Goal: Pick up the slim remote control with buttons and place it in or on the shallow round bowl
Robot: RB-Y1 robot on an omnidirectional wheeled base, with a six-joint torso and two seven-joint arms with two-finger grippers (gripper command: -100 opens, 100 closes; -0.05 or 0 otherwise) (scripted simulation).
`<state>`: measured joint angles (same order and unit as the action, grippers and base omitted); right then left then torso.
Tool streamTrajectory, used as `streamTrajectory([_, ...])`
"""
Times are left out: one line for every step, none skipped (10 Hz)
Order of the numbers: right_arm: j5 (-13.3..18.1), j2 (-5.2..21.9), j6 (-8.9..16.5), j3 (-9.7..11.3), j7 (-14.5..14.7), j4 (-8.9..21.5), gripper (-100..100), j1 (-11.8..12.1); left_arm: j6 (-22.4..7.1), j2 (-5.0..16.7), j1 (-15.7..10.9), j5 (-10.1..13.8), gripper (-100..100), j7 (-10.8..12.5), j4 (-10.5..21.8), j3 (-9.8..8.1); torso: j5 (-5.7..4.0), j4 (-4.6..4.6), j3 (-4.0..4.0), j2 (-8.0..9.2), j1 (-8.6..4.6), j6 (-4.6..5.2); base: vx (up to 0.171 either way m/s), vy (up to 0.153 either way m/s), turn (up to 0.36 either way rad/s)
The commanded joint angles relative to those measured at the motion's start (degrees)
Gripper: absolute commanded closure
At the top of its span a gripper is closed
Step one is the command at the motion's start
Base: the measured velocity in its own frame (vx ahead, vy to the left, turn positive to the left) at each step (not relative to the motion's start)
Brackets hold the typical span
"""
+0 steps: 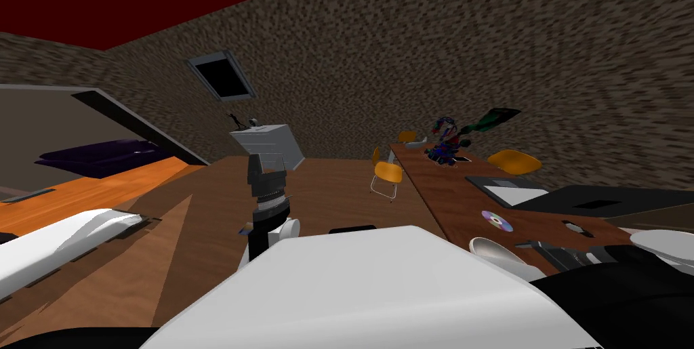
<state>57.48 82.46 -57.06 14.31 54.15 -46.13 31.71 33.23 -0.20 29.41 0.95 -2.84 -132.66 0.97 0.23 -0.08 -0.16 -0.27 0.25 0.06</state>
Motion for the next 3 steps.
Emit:
streamTrajectory([0.00, 0.00, 0.00, 0.00, 0.00, 0.00, 0, 0.00, 0.00, 0.00, 0.00, 0.00, 0, 0.00, 0.00, 0.00, 0.00, 0.00, 0.00, 0.00, 0.00, 0.00, 0.000, 0.000, 0.000])
streamTrajectory([0.00, 0.00, 0.00, 0.00, 0.00, 0.00, 0, 0.00, 0.00, 0.00, 0.00, 0.00, 0, 0.00, 0.00, 0.00, 0.00, 0.00, 0.00, 0.00, 0.00, 0.00, 0.000, 0.000, 0.000])
streamTrajectory([0.00, 0.00, 0.00, 0.00, 0.00, 0.00, 0, 0.00, 0.00, 0.00, 0.00, 0.00, 0, 0.00, 0.00, 0.00, 0.00, 0.00, 0.00, 0.00, 0.00, 0.00, 0.000, 0.000, 0.000])
